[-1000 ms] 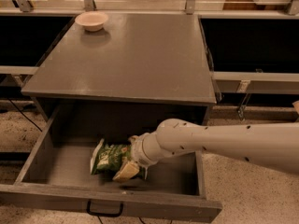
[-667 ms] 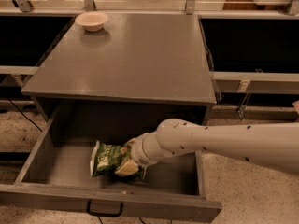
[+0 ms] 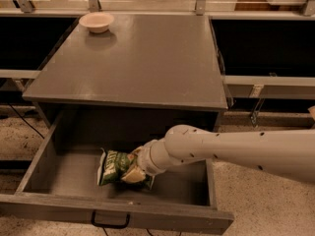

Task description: Pick green jalapeno chip bag from top drawer and place on counter

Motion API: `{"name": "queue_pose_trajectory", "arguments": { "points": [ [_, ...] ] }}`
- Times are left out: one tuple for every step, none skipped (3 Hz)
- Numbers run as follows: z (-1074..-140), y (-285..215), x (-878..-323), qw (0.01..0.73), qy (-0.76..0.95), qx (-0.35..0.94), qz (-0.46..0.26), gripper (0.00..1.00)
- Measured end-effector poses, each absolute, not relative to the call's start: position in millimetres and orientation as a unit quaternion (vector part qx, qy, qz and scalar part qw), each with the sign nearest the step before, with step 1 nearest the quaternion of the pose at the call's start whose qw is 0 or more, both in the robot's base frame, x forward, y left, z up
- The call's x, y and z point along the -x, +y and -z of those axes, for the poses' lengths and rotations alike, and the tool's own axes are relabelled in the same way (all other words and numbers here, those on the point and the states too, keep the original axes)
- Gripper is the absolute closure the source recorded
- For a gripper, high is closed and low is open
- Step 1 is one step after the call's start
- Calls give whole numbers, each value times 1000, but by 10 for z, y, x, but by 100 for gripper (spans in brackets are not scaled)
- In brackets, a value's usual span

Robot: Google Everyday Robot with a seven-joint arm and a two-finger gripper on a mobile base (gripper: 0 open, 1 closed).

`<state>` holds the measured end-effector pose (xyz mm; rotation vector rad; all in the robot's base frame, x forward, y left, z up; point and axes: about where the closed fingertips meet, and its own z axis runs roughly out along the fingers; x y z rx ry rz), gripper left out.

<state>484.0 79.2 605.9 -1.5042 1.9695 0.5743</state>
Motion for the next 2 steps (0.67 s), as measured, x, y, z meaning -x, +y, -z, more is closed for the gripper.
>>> {"name": "queue_pose_trajectory", "arguments": {
  "points": [
    [-6059,792,-4840,294,740,565,-216,100],
    [-6059,792,-4840,294,740,565,-216,100]
  ]
}}
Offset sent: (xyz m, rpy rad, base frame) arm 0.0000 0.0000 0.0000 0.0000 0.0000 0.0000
